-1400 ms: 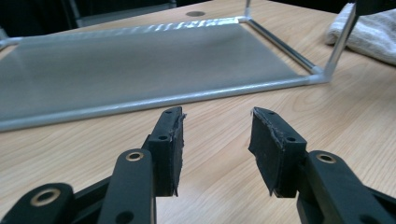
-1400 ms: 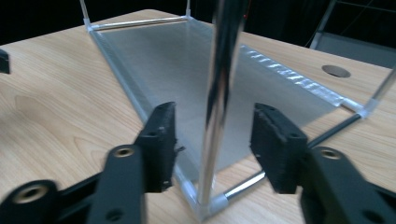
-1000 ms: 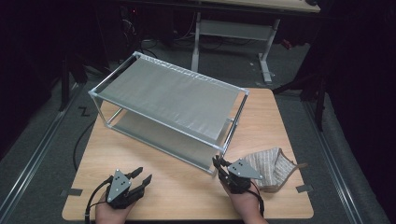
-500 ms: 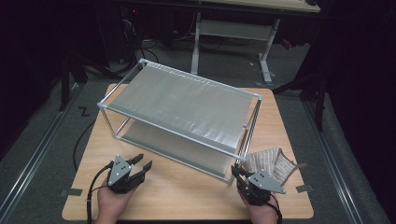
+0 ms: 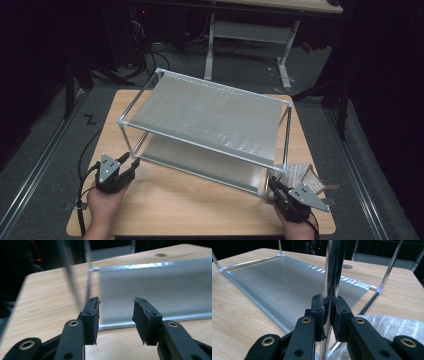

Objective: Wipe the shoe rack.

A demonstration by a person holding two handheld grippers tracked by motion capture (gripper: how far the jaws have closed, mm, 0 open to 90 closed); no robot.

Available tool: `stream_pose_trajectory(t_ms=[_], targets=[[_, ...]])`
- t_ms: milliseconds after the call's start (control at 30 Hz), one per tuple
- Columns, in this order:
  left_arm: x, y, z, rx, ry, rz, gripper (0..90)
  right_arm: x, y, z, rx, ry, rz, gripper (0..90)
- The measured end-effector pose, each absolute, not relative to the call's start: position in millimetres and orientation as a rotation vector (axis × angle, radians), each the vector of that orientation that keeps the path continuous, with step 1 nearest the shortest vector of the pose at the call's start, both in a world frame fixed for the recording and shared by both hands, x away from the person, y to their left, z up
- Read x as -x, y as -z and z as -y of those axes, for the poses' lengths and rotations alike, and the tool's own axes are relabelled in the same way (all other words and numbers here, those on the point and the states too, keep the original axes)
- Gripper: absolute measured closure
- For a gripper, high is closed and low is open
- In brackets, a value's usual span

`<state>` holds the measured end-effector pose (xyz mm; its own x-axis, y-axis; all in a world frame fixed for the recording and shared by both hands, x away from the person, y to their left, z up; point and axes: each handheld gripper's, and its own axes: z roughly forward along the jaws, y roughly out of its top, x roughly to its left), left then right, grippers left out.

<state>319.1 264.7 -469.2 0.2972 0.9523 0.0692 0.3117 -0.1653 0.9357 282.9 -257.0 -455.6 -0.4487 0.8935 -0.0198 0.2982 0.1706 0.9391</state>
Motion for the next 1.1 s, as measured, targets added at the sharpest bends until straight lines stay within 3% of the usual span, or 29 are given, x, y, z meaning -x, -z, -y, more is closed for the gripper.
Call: stream_pose_trajectory(t_ms=[333, 467, 600, 1100], targets=[[-365.8, 476.3, -277.0, -1.632, -0.888, -1.226, 53.6, -283.4, 454.8, 261.1, -1.144, -1.268, -1.847, 80.6], [-373.3, 472.0, -278.2, -1.603, -0.909, -1.230, 60.9, -283.5, 454.4, 260.9, -1.143, -1.264, -1.853, 80.6], [-371.4, 467.9, -282.1, -1.589, -0.915, -1.204, 80.2, -284.2, 454.1, 259.8, -1.154, -1.258, -1.848, 80.8], [-326.3, 469.3, -292.1, -1.603, -0.982, -1.269, 80.2, -326.3, 453.1, 247.3, -1.154, -1.238, -1.851, 80.7]])
